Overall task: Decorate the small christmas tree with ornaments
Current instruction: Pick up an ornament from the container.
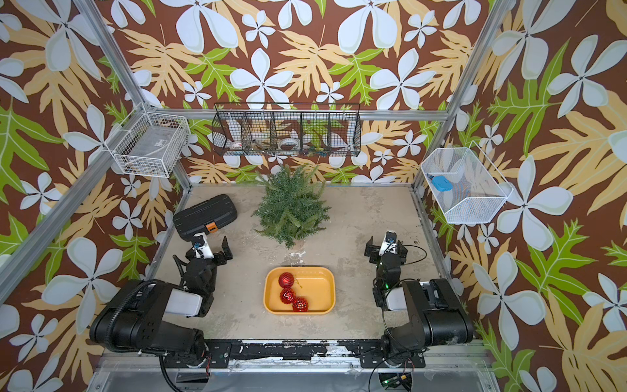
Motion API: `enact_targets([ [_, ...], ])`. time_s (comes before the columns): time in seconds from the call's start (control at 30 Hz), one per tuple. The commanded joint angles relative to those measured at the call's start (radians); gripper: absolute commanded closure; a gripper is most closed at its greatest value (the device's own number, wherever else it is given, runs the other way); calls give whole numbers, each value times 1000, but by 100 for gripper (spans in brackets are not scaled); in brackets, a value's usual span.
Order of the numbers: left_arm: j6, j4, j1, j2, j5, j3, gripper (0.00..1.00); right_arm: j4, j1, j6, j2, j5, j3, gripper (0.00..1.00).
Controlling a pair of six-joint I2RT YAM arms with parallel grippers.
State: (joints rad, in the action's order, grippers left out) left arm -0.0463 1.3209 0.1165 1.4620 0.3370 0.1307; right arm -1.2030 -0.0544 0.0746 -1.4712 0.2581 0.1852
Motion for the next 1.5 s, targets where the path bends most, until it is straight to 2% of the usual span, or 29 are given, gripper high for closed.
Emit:
enact_targets([
  [0.0,-6,32,-2,0,12,1,0,-21,-1,-1,3,5,0,0],
  [0.13,-24,15,0,-20,69,7,0,-22,-2,-1,12,18,-1,0],
  [0.23,-12,8,3,-47,50,-1,0,132,-4,3,75,24,59,0],
  [0.27,-6,-2,18,-57,88,4,0,211,-5,8,96,24,92,0],
  [0.3,-10,-74,33,-87,148,29,0,281,-4,11,117,27,120,0],
  [0.47,-12,-334,38,-234,141,126,0,408,-4,22,218,-12,147,1],
  [0.57,-67,-500,39,-343,78,183,0,548,-4,83,298,-41,179,3],
  [0.67,-149,-776,39,-430,-21,285,0,695,-5,160,386,-104,211,4],
  [0.73,-209,-951,39,-489,-73,335,0,808,-7,214,445,-170,240,5],
  [0.8,-238,-1043,40,-563,-138,351,0,916,-15,250,491,-235,271,6],
  [0.9,-300,-1140,43,-688,-198,351,10,1059,-46,269,546,-278,318,10],
  [1.0,-421,-1281,42,-769,-230,379,15,1193,-58,296,566,-368,380,15],
  [1.07,-418,-1354,43,-785,-336,405,19,1257,-71,294,563,-440,413,17],
  [1.1,-421,-1381,44,-782,-391,413,16,1291,-88,292,561,-463,431,18],
  [1.13,-422,-1410,44,-775,-447,421,0,1320,-105,284,560,-482,446,18],
  [1.2,-393,-1456,52,-746,-554,442,0,1374,-142,266,561,-495,473,17],
  [1.23,-377,-1485,69,-731,-572,452,0,1394,-160,254,564,-500,480,16],
  [1.47,-356,-1623,307,-673,-378,533,0,1489,-179,269,583,-547,510,17],
])
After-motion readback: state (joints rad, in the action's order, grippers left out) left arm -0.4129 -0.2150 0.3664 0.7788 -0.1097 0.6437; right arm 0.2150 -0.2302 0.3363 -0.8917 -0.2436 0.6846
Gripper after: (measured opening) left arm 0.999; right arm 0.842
